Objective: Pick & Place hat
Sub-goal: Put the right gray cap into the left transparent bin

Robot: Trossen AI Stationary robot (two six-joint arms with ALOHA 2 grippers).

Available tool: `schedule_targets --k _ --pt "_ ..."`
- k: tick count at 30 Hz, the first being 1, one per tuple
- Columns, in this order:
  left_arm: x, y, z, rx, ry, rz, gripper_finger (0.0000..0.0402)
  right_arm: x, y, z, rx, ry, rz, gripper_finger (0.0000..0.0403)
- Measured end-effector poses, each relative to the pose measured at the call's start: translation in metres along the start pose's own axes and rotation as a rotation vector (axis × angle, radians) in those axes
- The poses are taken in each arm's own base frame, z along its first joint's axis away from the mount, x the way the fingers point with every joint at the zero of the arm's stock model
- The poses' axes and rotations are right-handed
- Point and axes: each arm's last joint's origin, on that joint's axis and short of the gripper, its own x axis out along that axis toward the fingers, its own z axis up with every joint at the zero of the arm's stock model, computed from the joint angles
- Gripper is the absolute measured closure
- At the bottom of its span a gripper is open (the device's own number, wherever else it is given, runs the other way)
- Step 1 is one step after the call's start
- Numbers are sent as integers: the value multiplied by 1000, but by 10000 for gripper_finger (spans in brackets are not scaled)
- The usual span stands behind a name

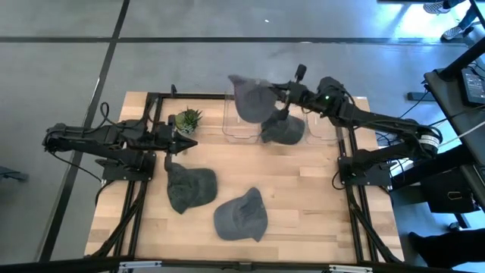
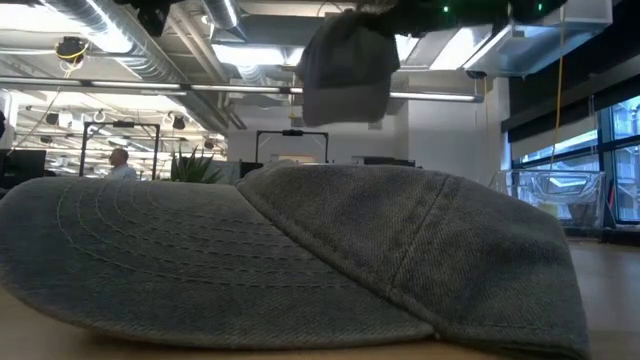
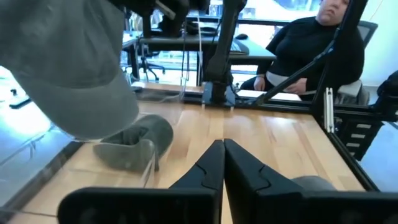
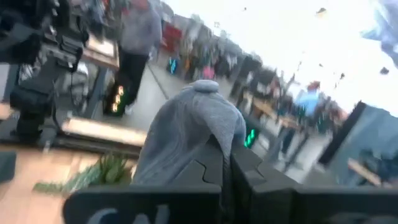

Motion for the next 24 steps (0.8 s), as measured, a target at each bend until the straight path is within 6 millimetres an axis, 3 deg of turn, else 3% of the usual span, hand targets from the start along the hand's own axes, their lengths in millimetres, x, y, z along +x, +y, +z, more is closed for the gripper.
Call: schedule_targets --k 13,24 --pt "0 2 0 25 -1 63 399 45 -37 -94 -31 -29 48 400" --pt "0 3 0 25 -2 104 391 87 -52 -154 -21 34 59 400"
